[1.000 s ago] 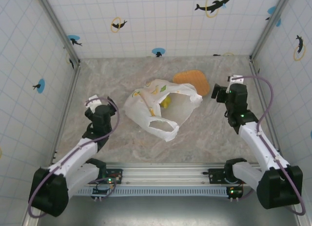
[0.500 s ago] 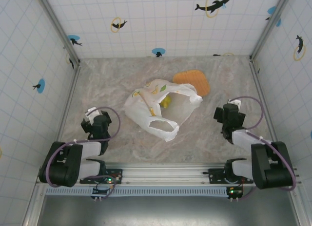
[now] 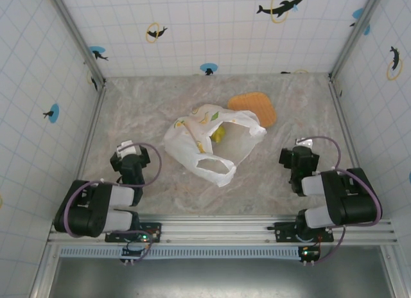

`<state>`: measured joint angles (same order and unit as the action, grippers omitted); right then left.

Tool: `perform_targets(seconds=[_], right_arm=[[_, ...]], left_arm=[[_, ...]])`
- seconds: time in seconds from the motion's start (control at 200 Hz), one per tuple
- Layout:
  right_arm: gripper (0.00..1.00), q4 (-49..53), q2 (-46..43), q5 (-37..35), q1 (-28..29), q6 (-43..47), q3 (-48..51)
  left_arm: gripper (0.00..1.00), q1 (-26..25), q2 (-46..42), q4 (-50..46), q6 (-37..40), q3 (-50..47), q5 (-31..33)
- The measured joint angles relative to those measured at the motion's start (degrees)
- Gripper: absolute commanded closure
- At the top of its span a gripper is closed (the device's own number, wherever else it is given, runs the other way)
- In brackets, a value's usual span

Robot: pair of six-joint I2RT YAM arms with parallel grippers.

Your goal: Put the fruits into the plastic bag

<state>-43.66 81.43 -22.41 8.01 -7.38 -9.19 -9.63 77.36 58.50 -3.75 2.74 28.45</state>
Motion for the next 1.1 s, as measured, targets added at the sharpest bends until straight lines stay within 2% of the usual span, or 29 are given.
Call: perform_targets(seconds=[0.17, 0.34, 0.435, 0.626, 1.101], right_arm=[[0.0, -8.7, -0.1, 0.7, -0.2, 2.4, 4.4], [0.0, -19.5, 3.5, 3.0, -1.9, 3.0, 8.5], [0.01, -25.1, 5.7, 4.0, -2.9, 2.9, 8.7], [0.0, -26.4, 5.6, 6.1, -4.0, 2.3, 8.7], [0.01, -26.4, 5.6, 6.8, -3.9, 2.3, 8.7]], left_arm=[[0.02, 2.1, 6.1, 12.8, 2.1, -2.5, -2.6], [0.02, 6.3, 8.9, 17.5, 1.8, -2.4, -8.7], [0.02, 7.5, 9.6, 16.9, 1.5, -2.5, -11.5], [0.02, 7.8, 9.7, 17.0, 0.7, -2.5, -14.5], [0.02, 7.8, 9.7, 17.0, 0.7, -2.5, -15.6]])
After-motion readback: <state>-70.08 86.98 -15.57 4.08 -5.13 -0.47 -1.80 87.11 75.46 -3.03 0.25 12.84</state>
